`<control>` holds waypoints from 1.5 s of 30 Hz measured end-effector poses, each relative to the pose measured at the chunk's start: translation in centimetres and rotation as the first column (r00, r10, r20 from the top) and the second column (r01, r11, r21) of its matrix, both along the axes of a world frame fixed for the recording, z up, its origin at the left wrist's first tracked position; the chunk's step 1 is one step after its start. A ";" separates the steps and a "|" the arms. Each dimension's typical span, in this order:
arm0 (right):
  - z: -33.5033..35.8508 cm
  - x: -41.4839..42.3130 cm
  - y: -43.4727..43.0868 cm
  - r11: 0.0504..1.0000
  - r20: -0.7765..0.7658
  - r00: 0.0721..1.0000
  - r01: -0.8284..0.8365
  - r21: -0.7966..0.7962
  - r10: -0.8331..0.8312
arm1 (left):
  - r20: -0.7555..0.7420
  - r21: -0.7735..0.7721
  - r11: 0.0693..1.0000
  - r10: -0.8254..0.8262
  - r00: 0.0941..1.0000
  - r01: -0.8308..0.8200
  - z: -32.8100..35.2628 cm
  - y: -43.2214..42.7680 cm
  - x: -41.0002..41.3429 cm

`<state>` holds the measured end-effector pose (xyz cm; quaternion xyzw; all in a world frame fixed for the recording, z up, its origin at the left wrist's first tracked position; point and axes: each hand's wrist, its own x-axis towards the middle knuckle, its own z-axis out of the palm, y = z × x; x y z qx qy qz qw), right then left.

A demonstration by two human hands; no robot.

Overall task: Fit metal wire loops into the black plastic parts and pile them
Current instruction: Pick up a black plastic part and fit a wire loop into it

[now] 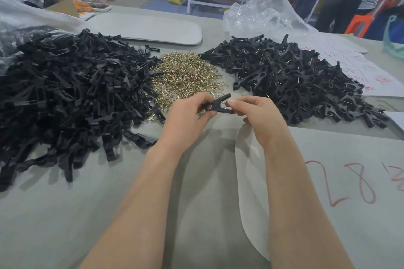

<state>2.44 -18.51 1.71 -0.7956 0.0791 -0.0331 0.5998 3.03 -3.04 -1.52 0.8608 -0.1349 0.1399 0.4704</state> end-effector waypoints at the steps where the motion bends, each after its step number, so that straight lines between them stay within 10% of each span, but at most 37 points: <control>1: 0.1 0.0 0.0 1.000 -0.003 1.000 0.000 -0.002 0.000 | 0.007 0.009 1.000 -0.001 1.000 0.001 0.0 0.1 0.0; 17: -0.4 0.3 -0.4 0.982 -0.064 0.990 -0.116 0.147 0.127 | 0.069 0.037 0.996 -0.084 0.994 0.081 1.2 0.4 -0.4; 21: -0.8 0.2 -0.8 0.721 -0.117 0.880 -0.293 0.627 0.460 | -0.018 -0.113 0.982 -0.154 0.988 0.151 1.9 0.6 -0.9; 27: -1.8 0.2 0.5 0.545 -0.081 0.696 -0.479 0.688 0.713 | 0.001 -0.051 0.965 -0.258 0.966 0.258 2.5 0.2 -1.4; 45: -1.5 0.3 0.6 0.688 -0.131 0.793 -0.419 0.592 0.595 | -0.084 -0.213 0.947 -0.265 0.961 0.242 2.3 0.5 -1.5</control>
